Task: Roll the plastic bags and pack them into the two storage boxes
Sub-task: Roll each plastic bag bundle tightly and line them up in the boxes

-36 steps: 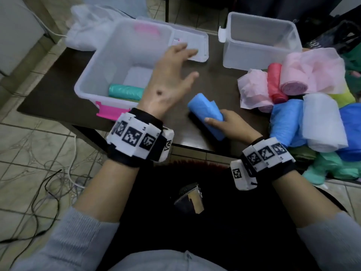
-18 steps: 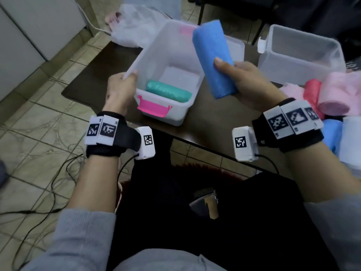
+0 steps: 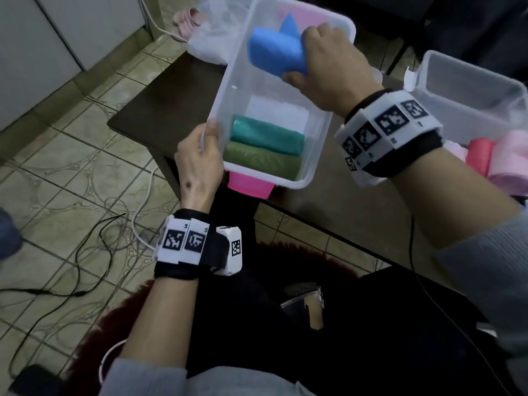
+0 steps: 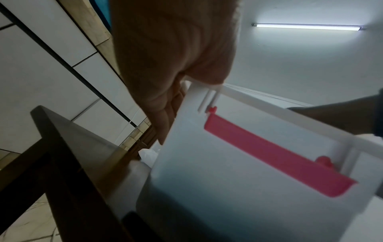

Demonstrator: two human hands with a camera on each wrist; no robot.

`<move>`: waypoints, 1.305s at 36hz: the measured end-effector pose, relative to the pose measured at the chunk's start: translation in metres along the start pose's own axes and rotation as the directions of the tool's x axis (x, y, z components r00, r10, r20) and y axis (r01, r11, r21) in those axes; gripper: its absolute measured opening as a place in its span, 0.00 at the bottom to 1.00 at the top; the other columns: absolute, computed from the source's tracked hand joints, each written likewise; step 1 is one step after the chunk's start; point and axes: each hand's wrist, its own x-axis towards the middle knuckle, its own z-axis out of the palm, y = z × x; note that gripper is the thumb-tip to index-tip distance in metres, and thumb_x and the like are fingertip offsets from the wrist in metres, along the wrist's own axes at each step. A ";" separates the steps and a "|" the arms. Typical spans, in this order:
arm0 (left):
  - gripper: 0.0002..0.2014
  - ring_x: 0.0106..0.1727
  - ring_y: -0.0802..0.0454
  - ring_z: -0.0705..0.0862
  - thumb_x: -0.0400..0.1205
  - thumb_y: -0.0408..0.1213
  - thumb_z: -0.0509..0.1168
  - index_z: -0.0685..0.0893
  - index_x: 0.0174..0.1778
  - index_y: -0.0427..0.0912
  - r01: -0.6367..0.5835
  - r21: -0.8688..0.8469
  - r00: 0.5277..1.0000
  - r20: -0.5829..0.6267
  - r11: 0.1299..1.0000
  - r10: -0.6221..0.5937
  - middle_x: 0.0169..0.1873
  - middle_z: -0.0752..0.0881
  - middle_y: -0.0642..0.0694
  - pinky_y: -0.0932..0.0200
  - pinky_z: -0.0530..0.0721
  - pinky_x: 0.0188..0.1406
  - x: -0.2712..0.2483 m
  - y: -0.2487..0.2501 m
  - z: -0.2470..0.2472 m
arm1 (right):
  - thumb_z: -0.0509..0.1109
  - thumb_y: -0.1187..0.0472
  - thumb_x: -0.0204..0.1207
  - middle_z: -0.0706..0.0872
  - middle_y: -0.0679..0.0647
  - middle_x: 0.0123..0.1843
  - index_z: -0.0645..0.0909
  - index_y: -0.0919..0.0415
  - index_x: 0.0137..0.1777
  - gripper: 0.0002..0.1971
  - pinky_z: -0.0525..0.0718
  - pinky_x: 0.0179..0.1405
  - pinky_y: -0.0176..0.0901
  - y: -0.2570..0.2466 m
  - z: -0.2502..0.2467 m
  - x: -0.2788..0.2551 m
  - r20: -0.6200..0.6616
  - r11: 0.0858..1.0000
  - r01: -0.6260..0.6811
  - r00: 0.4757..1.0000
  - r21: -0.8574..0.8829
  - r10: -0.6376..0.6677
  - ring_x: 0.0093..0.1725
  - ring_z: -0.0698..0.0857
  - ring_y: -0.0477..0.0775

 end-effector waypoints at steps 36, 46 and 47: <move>0.16 0.38 0.64 0.76 0.87 0.45 0.57 0.87 0.56 0.40 -0.198 0.022 0.979 0.041 0.980 0.197 0.40 0.83 0.53 0.79 0.69 0.32 -0.011 0.018 0.006 | 0.52 0.53 0.87 0.65 0.60 0.80 0.59 0.62 0.81 0.25 0.59 0.74 0.42 0.010 0.042 -0.008 0.496 0.942 -0.164 0.868 0.293 -0.003 0.79 0.65 0.58; 0.16 0.45 0.55 0.76 0.87 0.44 0.56 0.86 0.56 0.39 -0.082 0.101 0.996 0.024 0.991 0.080 0.42 0.82 0.49 0.64 0.68 0.39 0.004 0.021 0.012 | 0.56 0.74 0.75 0.53 0.61 0.82 0.59 0.59 0.80 0.32 0.58 0.77 0.54 0.021 0.027 -0.042 -0.107 0.891 -0.427 0.889 0.155 0.445 0.81 0.54 0.64; 0.17 0.45 0.54 0.76 0.87 0.45 0.56 0.86 0.55 0.39 -0.067 0.102 0.998 0.023 0.993 0.065 0.43 0.82 0.47 0.63 0.68 0.40 0.006 0.021 0.012 | 0.57 0.72 0.77 0.57 0.61 0.80 0.59 0.60 0.79 0.29 0.63 0.73 0.51 0.026 0.030 -0.046 -0.052 0.832 -0.495 0.852 0.251 0.522 0.77 0.60 0.63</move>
